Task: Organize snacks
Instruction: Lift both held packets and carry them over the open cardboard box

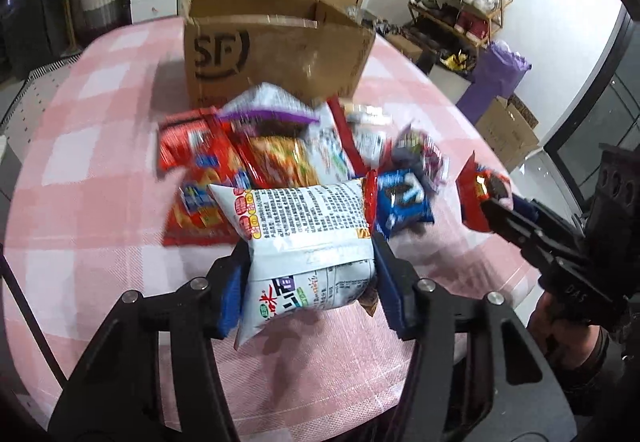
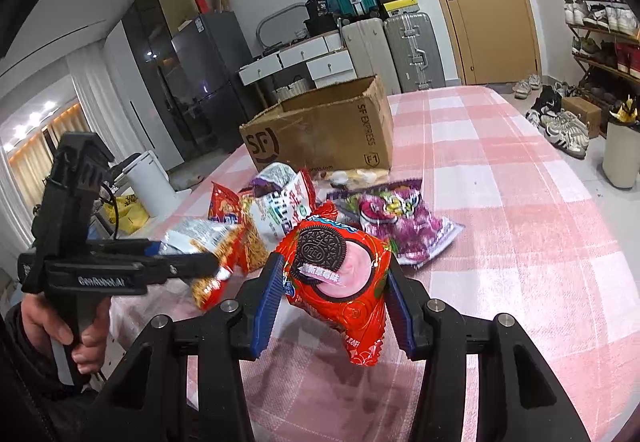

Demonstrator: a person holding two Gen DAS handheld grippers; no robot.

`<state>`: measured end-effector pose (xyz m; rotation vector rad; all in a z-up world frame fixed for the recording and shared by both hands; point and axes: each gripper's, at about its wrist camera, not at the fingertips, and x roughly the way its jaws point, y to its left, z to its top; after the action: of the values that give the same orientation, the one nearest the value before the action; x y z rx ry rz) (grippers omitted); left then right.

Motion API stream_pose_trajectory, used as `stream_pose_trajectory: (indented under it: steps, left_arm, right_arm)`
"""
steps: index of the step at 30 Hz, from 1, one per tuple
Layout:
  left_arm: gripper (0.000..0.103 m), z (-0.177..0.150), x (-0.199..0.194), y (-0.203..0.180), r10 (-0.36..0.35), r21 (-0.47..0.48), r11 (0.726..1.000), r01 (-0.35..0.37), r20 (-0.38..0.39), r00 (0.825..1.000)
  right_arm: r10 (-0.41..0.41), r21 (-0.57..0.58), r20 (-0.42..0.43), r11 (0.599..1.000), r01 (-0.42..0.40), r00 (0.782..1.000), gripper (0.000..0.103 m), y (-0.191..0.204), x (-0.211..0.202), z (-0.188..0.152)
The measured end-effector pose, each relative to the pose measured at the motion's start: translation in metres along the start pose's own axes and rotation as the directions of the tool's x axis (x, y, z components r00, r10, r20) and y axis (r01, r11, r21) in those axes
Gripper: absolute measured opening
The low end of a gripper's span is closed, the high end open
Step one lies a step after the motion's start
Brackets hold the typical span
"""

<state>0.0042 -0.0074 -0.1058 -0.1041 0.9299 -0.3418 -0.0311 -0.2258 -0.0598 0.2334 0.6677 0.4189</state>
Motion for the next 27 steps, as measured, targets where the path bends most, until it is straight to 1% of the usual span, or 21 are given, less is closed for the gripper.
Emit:
stream_pose_trajectory:
  steps: [2, 5, 7, 9, 12, 18, 23, 25, 27]
  left_arm:
    - [0.053, 0.008, -0.01, 0.002, 0.015, 0.007, 1.0, -0.015, 0.028, 1.0]
    - [0.053, 0.021, -0.021, 0.007, 0.012, 0.0, 1.0, -0.012, 0.058, 0.998]
    - [0.053, 0.031, -0.028, 0.009, 0.03, 0.009, 0.999, -0.031, 0.079, 0.996]
    - [0.053, 0.041, -0.034, 0.009, 0.045, 0.022, 0.999, -0.048, 0.105, 0.993]
    - [0.053, 0.054, -0.046, 0.013, 0.042, 0.025, 0.999, -0.046, 0.126, 0.991]
    - [0.053, 0.087, -0.061, 0.025, 0.037, 0.032, 0.999, -0.042, 0.142, 0.989]
    - [0.053, 0.124, -0.06, 0.031, 0.039, 0.044, 0.998, -0.046, 0.151, 0.988]
    - [0.053, 0.141, -0.061, 0.036, 0.023, 0.044, 0.999, -0.03, 0.151, 0.988]
    - [0.053, 0.157, -0.061, 0.04, 0.023, 0.046, 0.998, -0.03, 0.154, 0.988]
  right_arm:
    - [0.005, -0.006, 0.007, 1.0, -0.005, 1.0, 0.049, 0.001, -0.001, 0.004]
    - [0.018, -0.025, 0.022, 1.0, -0.018, 1.0, 0.049, 0.007, -0.001, 0.015]
    - [0.03, -0.031, 0.03, 0.999, -0.029, 0.999, 0.049, 0.01, 0.0, 0.023]
    - [0.054, -0.038, 0.039, 0.998, -0.053, 0.998, 0.049, 0.014, 0.003, 0.035]
    - [0.072, -0.074, 0.067, 0.995, -0.067, 0.995, 0.049, 0.025, 0.006, 0.054]
    - [0.113, -0.128, 0.087, 0.987, -0.102, 0.99, 0.049, 0.042, 0.016, 0.09]
    - [0.134, -0.143, 0.098, 0.983, -0.119, 0.986, 0.049, 0.046, 0.021, 0.12]
    - [0.136, -0.155, 0.104, 0.981, -0.119, 0.985, 0.049, 0.047, 0.023, 0.132]
    - [0.136, -0.165, 0.107, 0.979, -0.117, 0.985, 0.049, 0.048, 0.026, 0.144]
